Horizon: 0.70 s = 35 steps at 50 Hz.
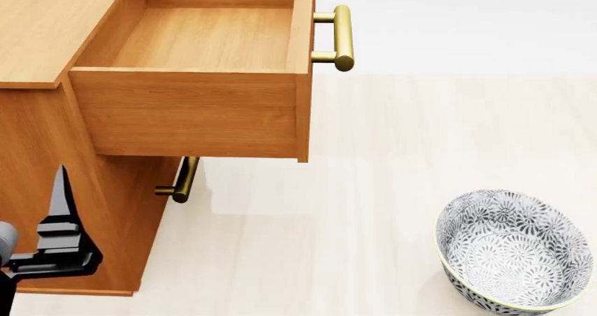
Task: Put the ketchup in the top drawer of the cabinet.
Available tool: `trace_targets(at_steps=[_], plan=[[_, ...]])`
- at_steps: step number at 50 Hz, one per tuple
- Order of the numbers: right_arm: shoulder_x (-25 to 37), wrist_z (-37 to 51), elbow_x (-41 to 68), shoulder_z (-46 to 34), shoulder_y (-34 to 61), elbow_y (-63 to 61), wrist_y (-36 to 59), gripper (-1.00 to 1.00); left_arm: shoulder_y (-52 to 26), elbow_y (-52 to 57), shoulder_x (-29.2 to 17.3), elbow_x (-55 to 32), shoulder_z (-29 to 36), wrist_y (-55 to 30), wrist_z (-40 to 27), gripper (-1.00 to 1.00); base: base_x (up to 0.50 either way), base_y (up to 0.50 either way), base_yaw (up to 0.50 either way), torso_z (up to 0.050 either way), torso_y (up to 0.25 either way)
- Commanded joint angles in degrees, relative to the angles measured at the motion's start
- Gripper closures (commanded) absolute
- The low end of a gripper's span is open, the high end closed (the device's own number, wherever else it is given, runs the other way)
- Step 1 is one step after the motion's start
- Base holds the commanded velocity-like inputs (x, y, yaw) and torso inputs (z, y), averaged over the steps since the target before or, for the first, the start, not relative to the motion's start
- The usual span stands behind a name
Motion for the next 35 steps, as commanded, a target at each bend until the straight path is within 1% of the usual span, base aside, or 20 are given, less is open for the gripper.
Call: trace_targets(at_steps=[1,6,16,27,35], plan=[[0.62,5.69,2.23,2.16,1.11,-10.54,4.65,1.0,0.0,0.04,-0.18,-0.44,0.09,0.06,-0.13,-1.0,0.0,0.0,0.0,0.0,0.0],[2.86,9.25,5.55,3.8,2.03,-17.52,9.79,1.0,0.26,0.55,-0.37,-0.87,-0.23,-0.05,-0.23,-1.0,0.0,0.0,0.0,0.0,0.0],[7.18,14.8,8.86,5.05,4.61,-23.83,17.82,1.0,-0.38,0.34,-0.54,-1.3,-0.25,-0.36,-0.4,-1.0,0.0,0.0,0.0,0.0,0.0],[10.77,19.74,13.53,7.19,6.72,-29.44,24.41,1.0,-0.88,0.5,-0.71,-1.5,0.01,-0.55,-0.68,-1.0,0.0,0.0,0.0,0.0,0.0],[12.88,22.51,16.72,8.76,8.13,-32.9,27.48,1.0,-0.94,0.31,-0.86,-1.59,0.05,-0.41,-0.85,-1.0,0.0,0.0,0.0,0.0,0.0]])
